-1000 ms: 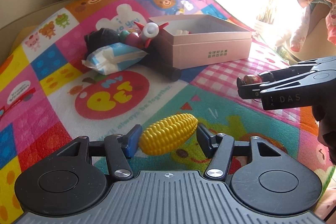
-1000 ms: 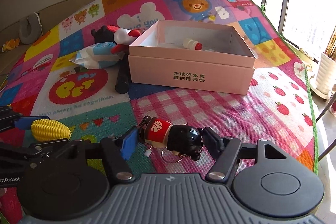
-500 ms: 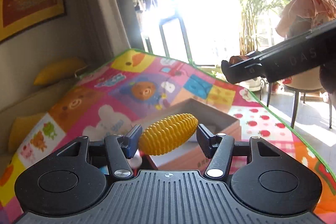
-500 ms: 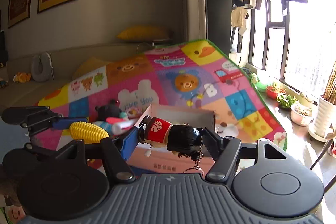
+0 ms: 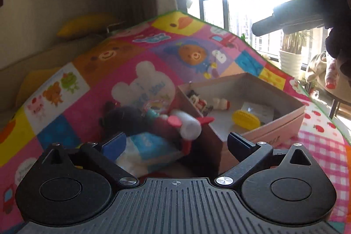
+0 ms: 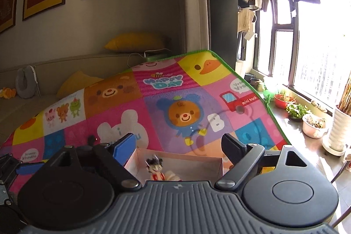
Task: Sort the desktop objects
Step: 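Lift the doll and corn over the pink box and release both, then move left gripper to the rocket while right gripper reaches the black cylinder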
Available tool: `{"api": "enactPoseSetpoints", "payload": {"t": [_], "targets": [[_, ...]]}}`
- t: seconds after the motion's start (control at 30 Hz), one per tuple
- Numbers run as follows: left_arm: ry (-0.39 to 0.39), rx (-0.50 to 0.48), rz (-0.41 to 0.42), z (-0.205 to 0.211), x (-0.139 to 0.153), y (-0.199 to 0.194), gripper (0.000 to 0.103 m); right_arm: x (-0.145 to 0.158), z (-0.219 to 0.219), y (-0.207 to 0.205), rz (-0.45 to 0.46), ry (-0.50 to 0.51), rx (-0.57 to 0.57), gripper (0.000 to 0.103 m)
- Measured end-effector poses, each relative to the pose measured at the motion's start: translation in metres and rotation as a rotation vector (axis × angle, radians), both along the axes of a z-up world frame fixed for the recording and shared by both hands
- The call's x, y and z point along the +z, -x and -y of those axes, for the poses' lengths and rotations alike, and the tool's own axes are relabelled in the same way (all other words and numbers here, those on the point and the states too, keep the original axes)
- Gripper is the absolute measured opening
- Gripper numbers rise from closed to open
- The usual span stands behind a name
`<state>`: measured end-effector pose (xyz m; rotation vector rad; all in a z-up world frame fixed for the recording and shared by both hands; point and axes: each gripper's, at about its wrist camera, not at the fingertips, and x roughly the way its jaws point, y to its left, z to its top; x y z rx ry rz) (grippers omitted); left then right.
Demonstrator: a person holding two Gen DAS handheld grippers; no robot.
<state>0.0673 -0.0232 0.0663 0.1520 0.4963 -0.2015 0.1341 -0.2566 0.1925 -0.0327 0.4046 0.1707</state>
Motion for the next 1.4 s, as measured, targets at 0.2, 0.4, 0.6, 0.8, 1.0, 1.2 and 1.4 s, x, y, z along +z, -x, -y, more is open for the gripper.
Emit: {"api": "enactPoseSetpoints", "payload": {"t": [0.2,0.4,0.6,0.8,1.0,1.2,1.4], "targets": [[0.01,0.179,-0.038,-0.055,-0.041,0.033,0.103,-0.049,-0.061,0.043,0.02,0.209,0.105,0.078],[0.114,0.284,-0.066,-0.091,-0.051,0.04,0.103,-0.1,-0.151,0.091,0.095,0.546,0.278,0.044],[0.123,0.268,-0.029,-0.087,-0.052,0.045,0.103,-0.12,-0.194,0.051,0.114,0.675,0.232,0.048],[0.156,0.276,-0.021,-0.09,-0.052,0.047,0.103,-0.124,-0.203,0.024,0.061,0.7,0.201,0.028],[0.23,0.306,-0.045,-0.103,-0.054,0.045,0.103,-0.055,-0.183,0.076,0.175,0.513,0.226,0.027],[0.412,0.407,-0.102,-0.136,-0.058,0.044,0.103,-0.035,-0.156,0.134,0.059,0.324,0.484,0.071],[0.377,0.409,-0.117,-0.138,-0.055,0.049,0.103,-0.064,-0.127,0.123,-0.085,0.191,0.407,0.047]]}}
